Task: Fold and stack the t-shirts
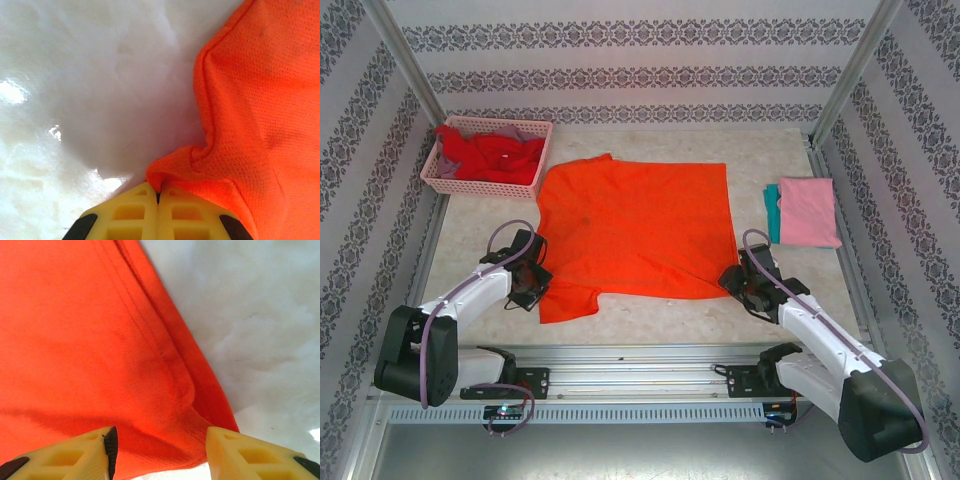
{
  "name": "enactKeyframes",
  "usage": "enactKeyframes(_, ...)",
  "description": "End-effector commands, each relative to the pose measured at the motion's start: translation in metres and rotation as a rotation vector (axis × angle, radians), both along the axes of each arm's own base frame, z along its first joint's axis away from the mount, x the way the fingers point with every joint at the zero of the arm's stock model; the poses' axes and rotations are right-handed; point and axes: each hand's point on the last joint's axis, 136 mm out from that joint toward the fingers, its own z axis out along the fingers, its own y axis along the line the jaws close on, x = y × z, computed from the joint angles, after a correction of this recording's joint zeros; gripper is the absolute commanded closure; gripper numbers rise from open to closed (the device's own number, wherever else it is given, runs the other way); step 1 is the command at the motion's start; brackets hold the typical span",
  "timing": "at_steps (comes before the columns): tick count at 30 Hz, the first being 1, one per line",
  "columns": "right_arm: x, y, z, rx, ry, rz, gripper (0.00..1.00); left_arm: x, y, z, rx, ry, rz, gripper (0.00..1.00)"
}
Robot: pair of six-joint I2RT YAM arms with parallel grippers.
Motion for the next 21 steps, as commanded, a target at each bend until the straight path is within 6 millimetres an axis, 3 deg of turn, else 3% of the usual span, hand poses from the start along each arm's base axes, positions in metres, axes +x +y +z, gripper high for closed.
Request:
enactKeyframes(1,-0.012,-0.017,-0.012,-0.023,0.062,-0.094,0.47,-0.011,0.003,-0.003,0.022,0.031,-0.013,1.00)
enactKeyframes(6,-0.015,-0.028,-0.017,-0.017,0.071,-0.127,0.45,-0.012,0.006,-0.002,0.039,0.032,-0.014,1.00)
enactKeyframes(13,-0.009,-0.017,-0.020,0.054,0.073,-0.102,0.60,-0.011,0.008,0.000,0.051,0.033,-0.016,1.00)
enactKeyframes(21,-0.011,-0.006,-0.023,0.111,0.093,-0.094,0.59,-0.009,0.007,0.001,0.045,0.025,-0.013,1.00)
